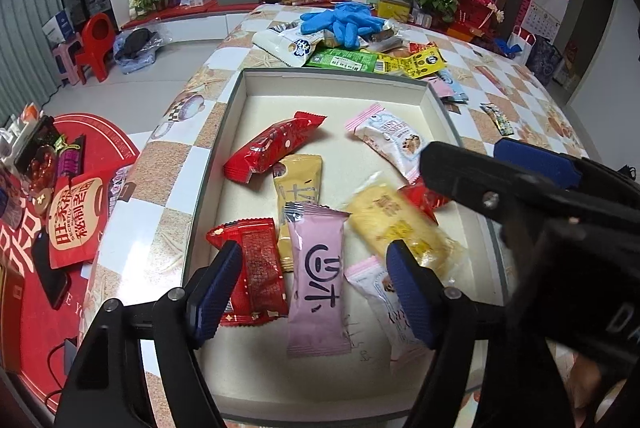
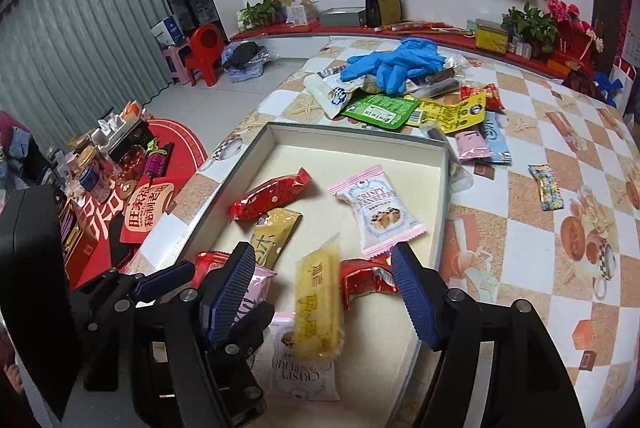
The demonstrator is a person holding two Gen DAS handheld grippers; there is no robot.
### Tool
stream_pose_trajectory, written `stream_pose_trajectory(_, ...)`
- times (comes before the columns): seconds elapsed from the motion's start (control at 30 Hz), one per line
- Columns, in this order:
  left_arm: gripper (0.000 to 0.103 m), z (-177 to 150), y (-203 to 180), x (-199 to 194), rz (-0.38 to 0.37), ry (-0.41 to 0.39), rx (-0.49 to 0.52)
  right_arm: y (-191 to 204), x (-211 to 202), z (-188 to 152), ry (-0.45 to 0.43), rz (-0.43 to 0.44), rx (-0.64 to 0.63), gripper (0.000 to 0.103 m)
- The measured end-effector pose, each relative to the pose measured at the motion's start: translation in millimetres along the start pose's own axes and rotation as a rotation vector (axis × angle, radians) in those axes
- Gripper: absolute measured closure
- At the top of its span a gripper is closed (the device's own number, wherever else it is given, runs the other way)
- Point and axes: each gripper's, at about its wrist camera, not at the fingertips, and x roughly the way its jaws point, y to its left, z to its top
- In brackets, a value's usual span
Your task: Organize snacks
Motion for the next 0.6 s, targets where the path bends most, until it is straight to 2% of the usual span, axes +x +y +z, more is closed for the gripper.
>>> stream_pose_trajectory(0.3,0.019,-14,-12,-13,-0.032,-0.009,0.02,-31,-32,-27,-0.021,0.005,0.068,0.031)
stream_pose_trajectory(0.43,0.013,-21,-16,-22,-0.015,-0.036,0.012,-48,-46,-45,-0.031,-0.016,0.091,0.031)
stream_pose_trajectory(0.6,0.013,-25,-20,-27,-0.087,-0.031,-0.043,-78,-56,-75,-0.034,-0.115,0.064,0.031)
